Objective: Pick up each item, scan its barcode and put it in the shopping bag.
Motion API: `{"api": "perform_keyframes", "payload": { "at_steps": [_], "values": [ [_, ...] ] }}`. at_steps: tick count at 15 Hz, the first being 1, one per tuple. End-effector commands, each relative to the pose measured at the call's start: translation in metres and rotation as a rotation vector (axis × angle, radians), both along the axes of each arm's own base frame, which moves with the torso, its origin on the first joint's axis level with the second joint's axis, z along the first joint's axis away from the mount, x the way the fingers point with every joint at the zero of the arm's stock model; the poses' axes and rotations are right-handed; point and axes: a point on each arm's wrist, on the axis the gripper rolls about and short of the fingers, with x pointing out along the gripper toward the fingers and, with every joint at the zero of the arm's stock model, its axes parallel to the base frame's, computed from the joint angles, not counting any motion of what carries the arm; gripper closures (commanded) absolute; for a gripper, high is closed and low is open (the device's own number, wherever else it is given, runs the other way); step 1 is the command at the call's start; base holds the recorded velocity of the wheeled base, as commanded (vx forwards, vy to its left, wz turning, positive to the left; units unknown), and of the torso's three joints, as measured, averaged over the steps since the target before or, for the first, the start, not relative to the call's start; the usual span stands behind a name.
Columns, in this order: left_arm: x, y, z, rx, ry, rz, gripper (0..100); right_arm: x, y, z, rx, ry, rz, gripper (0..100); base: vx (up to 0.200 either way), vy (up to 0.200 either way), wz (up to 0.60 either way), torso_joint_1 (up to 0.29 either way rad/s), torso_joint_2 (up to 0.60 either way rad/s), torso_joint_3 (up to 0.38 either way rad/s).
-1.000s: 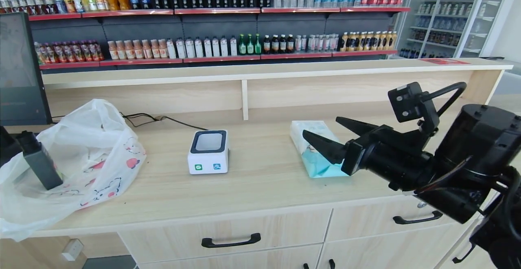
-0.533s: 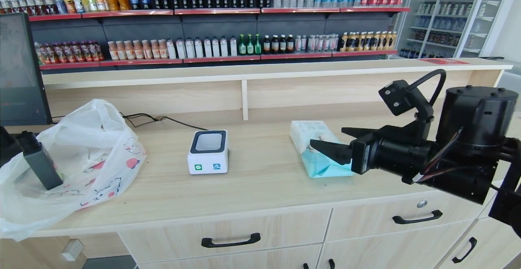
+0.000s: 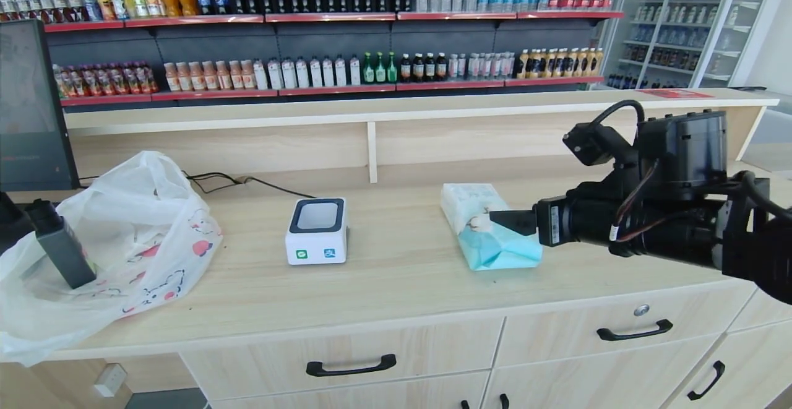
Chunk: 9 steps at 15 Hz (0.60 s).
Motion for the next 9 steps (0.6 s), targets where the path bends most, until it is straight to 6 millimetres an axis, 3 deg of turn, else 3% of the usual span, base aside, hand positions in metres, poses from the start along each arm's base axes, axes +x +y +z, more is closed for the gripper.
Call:
{"api": "perform_keyframes", "payload": {
  "at_steps": [1, 4, 9],
  "values": [
    [0.000, 0.000, 0.000, 0.000, -0.001, 0.000, 0, 0.012, 0.004, -0.002, -0.030, 0.091, -0.050, 0, 0.000, 0.000, 0.00, 0.000, 0.00, 0.000],
    [0.000, 0.000, 0.000, 0.000, -0.001, 0.000, 0, 0.028, 0.009, -0.005, -0.043, 0.142, -0.059, 0, 0.000, 0.000, 0.00, 0.000, 0.00, 0.000],
    [0.000, 0.000, 0.000, 0.000, -0.001, 0.000, 0, 0.056, -0.005, -0.021, -0.027, 0.128, -0.133, 0, 0.000, 0.000, 0.00, 0.000, 0.00, 0.000]
  ]
}}
